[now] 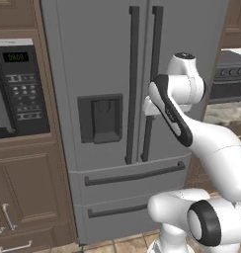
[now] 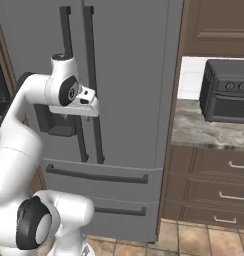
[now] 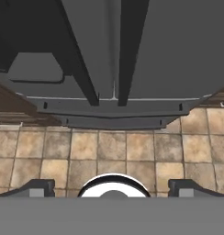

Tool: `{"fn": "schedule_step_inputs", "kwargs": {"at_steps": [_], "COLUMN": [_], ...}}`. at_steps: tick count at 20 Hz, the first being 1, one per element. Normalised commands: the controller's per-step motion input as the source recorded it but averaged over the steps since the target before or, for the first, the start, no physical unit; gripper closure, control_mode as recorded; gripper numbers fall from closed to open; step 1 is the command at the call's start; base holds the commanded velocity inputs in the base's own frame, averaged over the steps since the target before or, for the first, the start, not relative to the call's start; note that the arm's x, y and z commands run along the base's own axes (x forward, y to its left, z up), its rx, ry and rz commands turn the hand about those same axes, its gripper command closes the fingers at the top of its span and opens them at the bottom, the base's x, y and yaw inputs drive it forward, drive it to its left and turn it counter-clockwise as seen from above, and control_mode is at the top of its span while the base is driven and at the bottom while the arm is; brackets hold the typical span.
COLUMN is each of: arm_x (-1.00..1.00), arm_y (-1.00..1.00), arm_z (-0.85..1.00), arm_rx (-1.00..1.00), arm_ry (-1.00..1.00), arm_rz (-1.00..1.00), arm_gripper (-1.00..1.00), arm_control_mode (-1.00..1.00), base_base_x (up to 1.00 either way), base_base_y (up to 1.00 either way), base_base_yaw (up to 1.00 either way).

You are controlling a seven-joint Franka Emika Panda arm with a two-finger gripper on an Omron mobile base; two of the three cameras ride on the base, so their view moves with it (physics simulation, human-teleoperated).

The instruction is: Gather the onion and mushroom from the fridge and place them on a tray on the dining counter. Then gather the chicken drumstick and fish from the fridge and place them on the other tray.

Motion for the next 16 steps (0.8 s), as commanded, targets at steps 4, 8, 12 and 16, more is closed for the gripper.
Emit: {"fn": "schedule_step_inputs", "kwargs": {"at_steps": [4, 8, 12, 16], "arm_x": [0.00, 0.00, 0.00, 0.00], "arm_y": [0.00, 0.00, 0.00, 0.00], "arm_z": [0.00, 0.00, 0.00, 0.00], "arm_rx": [0.00, 0.00, 0.00, 0.00], "arm_ry": [0.00, 0.00, 0.00, 0.00], "arm_rz": [0.00, 0.00, 0.00, 0.00], "arm_gripper": [-1.00, -1.00, -1.00, -1.00], "arm_control_mode": [1.00, 1.00, 1.00, 1.00], "base_base_x": [0.00, 0.01, 0.10, 0.29], "base_base_y": [-0.30, -0.11, 0.00, 0.00], "base_base_yaw": [0.00, 0.00, 0.00, 0.00]}}
